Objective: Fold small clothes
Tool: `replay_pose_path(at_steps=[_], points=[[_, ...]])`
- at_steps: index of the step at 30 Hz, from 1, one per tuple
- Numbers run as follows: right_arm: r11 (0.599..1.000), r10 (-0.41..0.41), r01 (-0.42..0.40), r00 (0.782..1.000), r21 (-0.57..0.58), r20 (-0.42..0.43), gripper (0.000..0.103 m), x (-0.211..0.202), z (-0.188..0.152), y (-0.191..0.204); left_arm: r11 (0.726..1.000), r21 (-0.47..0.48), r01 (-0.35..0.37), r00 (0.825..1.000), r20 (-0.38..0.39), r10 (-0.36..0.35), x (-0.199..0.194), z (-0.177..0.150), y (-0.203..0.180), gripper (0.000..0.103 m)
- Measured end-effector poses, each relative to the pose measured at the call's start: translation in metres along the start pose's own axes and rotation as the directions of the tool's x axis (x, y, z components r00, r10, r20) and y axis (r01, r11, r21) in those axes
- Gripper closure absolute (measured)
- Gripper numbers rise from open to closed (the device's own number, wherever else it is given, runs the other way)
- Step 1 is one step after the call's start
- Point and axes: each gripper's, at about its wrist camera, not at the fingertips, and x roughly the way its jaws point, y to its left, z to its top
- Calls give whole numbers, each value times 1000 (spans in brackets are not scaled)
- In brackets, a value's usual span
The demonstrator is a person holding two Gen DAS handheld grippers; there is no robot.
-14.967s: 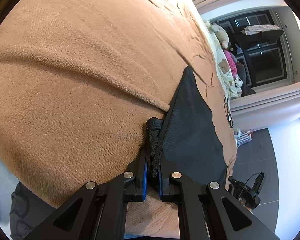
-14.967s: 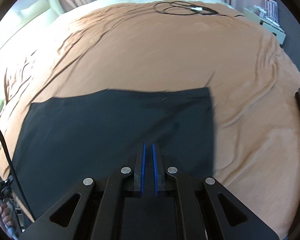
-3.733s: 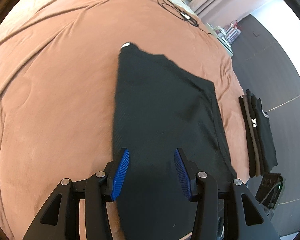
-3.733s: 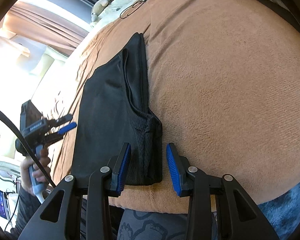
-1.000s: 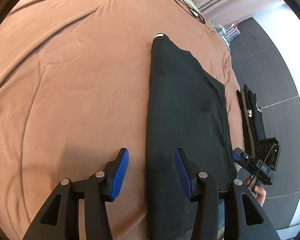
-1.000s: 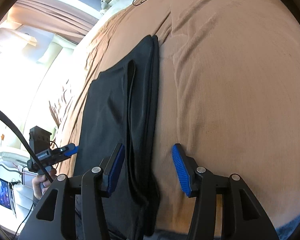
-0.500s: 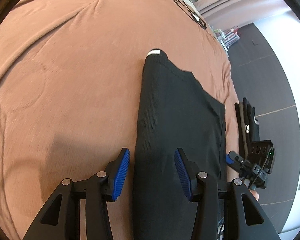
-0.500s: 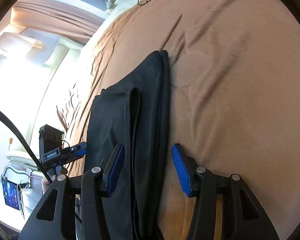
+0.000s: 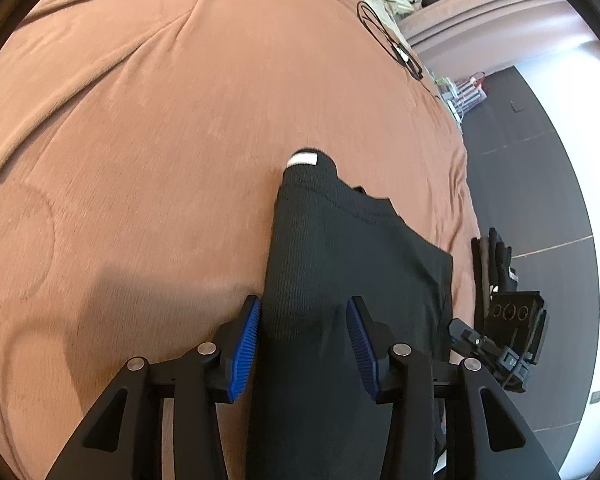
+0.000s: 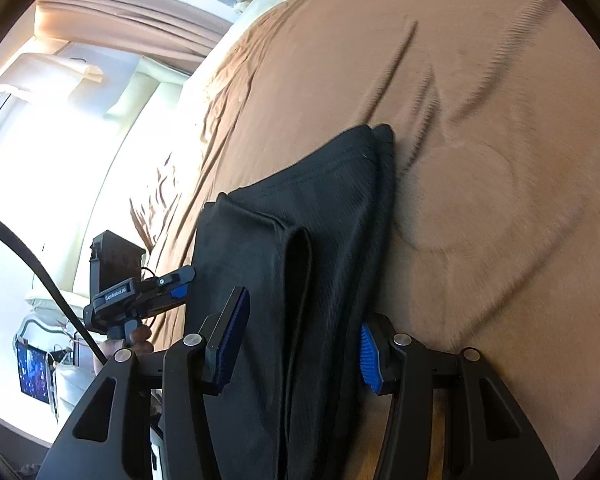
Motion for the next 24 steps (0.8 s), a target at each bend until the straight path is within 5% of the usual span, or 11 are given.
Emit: replay_pose_path(at_steps=[5, 11, 15, 24], points=[[1000, -7, 6, 1000, -28, -9, 56, 6, 5, 2, 1000, -4, 6, 1000, 6, -6, 8, 11, -3, 61], [997, -42, 41, 999, -61, -14, 56, 19, 12, 15, 1000, -20, -11, 1000, 18, 12, 14, 19, 0, 85], [982, -154, 152, 988, -111, -10, 89, 24, 11, 28, 1000, 13, -28, 999, 34, 27, 13, 17, -9, 95], [963, -206, 210, 978, -167, 44, 96, 6, 4, 55, 999, 49, 19, 997, 78, -23, -12, 7, -20, 97]])
